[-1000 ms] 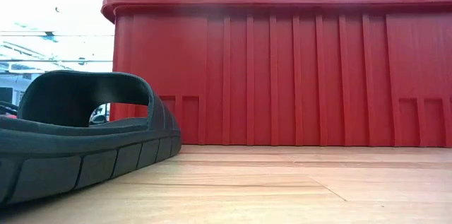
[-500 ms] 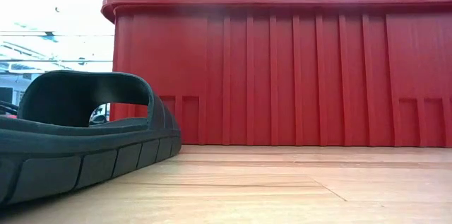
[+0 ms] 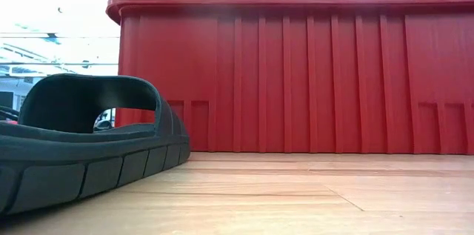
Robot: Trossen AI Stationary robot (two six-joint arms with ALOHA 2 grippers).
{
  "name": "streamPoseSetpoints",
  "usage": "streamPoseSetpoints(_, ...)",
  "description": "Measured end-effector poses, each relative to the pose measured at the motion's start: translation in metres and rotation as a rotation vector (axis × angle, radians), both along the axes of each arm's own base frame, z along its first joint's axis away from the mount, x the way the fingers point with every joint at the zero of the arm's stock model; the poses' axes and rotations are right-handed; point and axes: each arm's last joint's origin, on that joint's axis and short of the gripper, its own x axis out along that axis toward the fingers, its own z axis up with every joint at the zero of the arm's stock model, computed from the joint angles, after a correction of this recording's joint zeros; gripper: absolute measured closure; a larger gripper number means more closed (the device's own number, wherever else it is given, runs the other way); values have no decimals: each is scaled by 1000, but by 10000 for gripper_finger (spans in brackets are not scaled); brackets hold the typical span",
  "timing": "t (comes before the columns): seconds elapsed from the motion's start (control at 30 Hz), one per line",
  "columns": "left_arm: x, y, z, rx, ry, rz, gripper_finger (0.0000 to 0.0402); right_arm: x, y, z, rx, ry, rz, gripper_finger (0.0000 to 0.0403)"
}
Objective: Pick and place slides into bin
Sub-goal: Put the black slipper into the red bin
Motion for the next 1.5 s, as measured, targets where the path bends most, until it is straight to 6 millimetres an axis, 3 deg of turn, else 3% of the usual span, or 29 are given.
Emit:
streamPoseSetpoints(0.27,14,13,-9,-11,11,39,204,-1,3,2,-18,-18,114,190)
streamPoseSetpoints(0.67,28,30,-38,-79,101,22,204,-1,14,3,-17,-33,193,190)
streamPoseSetpoints(1.17,36,53,-69,-88,140,56,204,-1,19,4,-31,-46,206,190)
streamPoseSetpoints(1.5,44,73,-73,-63,133,133,204,-2,25,5,-30,-56,179,190)
